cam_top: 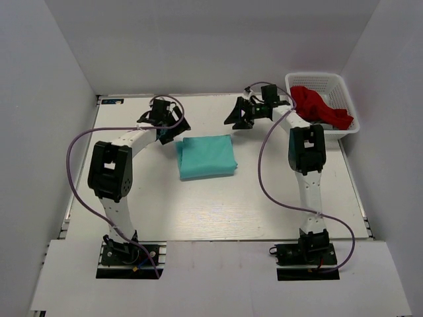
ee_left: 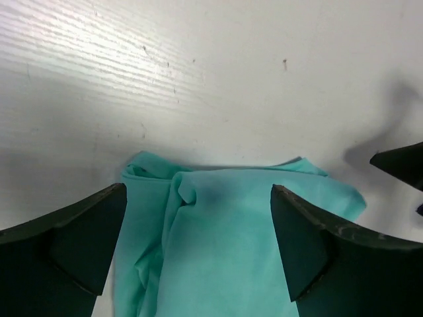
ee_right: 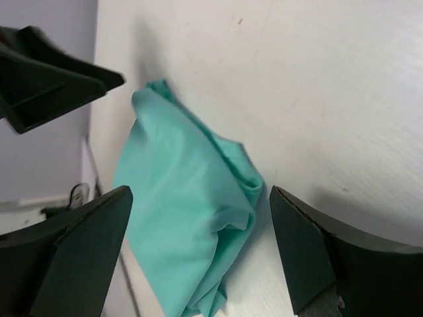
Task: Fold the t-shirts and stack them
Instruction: Fold the long partially folded tshirt into a neat square, then smooth out wrinkles on the folded tshirt
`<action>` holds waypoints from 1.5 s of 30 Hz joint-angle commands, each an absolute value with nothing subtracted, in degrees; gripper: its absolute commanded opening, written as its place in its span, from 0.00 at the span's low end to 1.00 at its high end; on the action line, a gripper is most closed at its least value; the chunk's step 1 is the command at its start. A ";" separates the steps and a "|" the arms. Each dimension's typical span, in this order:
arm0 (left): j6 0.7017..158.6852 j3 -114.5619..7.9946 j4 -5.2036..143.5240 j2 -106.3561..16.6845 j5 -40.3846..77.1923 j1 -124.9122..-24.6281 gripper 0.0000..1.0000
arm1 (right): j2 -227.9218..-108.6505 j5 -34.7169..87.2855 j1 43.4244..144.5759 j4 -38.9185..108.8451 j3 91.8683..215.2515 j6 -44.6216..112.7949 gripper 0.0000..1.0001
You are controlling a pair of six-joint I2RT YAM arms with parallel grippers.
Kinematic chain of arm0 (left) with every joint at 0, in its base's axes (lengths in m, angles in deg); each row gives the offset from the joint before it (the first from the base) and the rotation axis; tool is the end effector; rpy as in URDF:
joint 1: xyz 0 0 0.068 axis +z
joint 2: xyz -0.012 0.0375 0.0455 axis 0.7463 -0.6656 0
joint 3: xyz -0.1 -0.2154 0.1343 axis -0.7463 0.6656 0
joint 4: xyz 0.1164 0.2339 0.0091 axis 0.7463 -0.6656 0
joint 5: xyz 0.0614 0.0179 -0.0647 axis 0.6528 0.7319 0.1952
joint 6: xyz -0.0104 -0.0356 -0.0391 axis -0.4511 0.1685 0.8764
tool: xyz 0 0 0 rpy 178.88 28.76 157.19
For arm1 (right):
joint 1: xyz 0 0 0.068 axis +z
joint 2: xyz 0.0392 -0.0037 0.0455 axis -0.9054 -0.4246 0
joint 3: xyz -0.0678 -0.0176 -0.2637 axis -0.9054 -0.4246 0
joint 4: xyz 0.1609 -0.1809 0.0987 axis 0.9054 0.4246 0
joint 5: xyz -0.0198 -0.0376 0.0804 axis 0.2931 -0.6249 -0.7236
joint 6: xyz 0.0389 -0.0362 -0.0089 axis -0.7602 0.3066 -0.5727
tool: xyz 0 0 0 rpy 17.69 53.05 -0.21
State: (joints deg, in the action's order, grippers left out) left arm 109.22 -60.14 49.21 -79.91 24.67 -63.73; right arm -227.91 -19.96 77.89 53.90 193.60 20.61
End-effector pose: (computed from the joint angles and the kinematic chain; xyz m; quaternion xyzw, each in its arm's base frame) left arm 0.4085 -0.1141 0.2011 -0.2021 0.9154 -0.1792 0.2984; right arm 0.5190 0.1495 0.1648 -0.1224 0.8317 0.4991 0.2101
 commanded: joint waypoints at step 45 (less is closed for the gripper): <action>97.64 -45.02 56.59 -60.58 17.08 -66.02 0.00 | -200.50 5.45 89.39 41.66 164.23 26.40 0.00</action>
